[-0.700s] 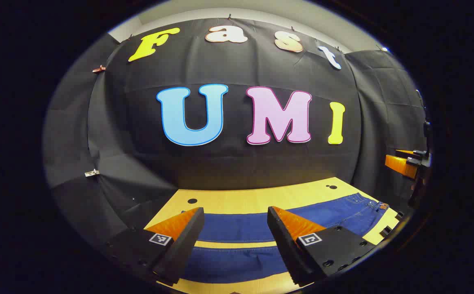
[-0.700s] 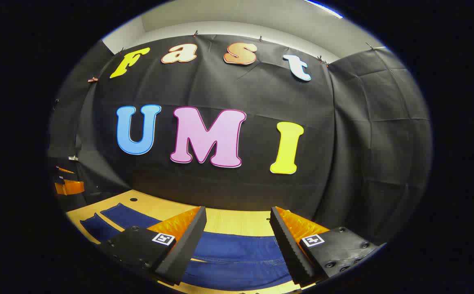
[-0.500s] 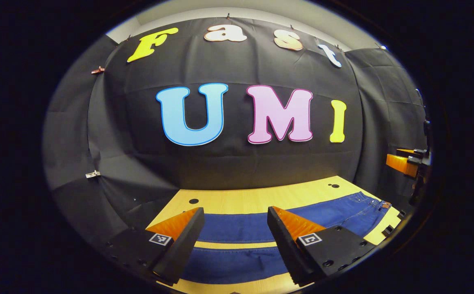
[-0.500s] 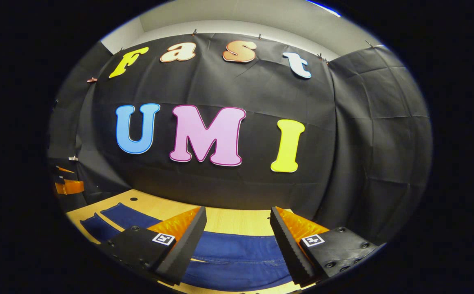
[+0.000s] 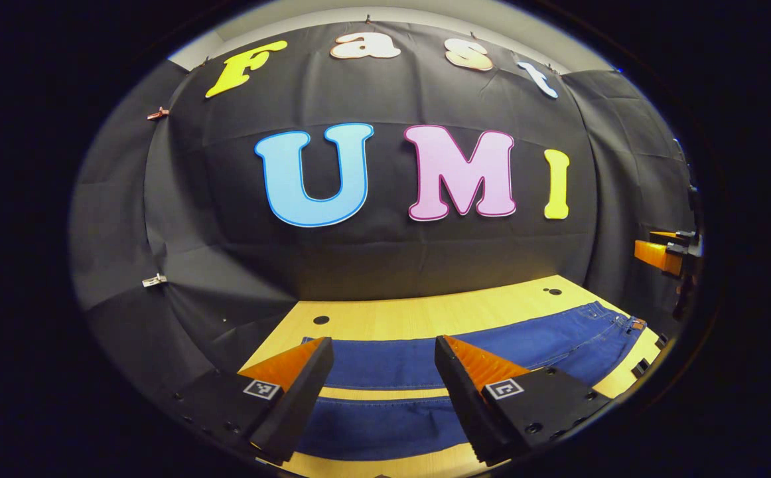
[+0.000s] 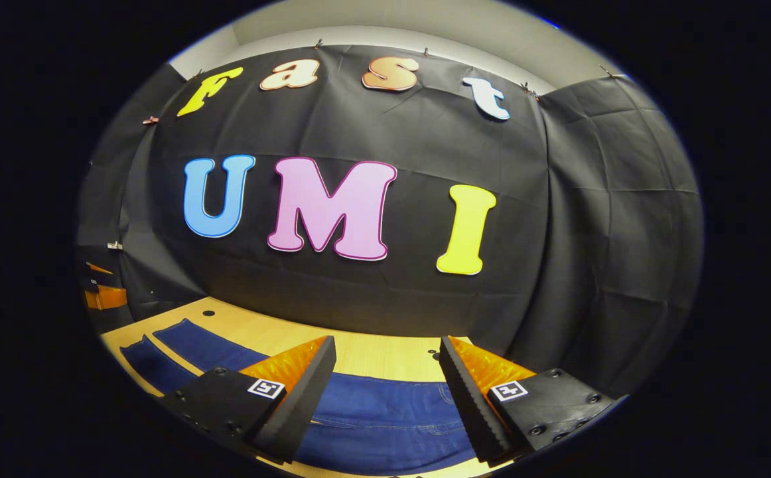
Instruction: Grasp the waist and the cuffs of the jeans and fold them to make the two legs overlap; first hold the waist and fold one-third of the jeans toward the cuffs, then hold the cuffs and fold the remaining one-third in the same direction to finish folding.
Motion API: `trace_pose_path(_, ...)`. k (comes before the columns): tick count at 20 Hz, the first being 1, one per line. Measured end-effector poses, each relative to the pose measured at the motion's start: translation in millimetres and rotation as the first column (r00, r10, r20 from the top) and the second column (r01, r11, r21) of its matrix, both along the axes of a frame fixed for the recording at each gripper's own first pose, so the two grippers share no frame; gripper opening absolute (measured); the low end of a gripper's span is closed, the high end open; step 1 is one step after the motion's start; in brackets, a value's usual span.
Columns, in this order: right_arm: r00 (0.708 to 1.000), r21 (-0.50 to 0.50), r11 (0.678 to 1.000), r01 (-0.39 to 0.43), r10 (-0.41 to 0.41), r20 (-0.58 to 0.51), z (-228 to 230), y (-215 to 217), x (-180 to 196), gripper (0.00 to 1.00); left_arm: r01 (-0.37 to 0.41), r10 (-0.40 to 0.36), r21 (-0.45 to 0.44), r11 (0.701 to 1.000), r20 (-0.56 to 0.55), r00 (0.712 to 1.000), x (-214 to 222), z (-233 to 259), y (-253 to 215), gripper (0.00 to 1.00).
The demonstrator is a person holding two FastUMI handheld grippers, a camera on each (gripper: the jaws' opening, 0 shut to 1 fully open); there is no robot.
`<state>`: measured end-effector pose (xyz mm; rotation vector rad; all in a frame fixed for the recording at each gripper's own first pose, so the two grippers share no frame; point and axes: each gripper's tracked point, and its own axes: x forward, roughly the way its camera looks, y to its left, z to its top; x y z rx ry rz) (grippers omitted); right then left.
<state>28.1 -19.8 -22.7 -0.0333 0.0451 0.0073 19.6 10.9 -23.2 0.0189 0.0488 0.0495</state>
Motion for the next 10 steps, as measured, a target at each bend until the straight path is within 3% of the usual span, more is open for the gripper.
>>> trace_pose_path(5,1.000,-0.036,0.999,-0.012,0.012,0.003,-1,-3,5,0.96,-0.029,0.031,0.080,0.996,-0.026,0.999,6,-12,24,0.98)
trace_pose_path(10,0.998,-0.177,0.984,-0.036,0.027,-0.051,-22,-30,2,0.96,-0.041,0.068,0.202,0.979,-0.128,0.990,5,-52,70,0.98)
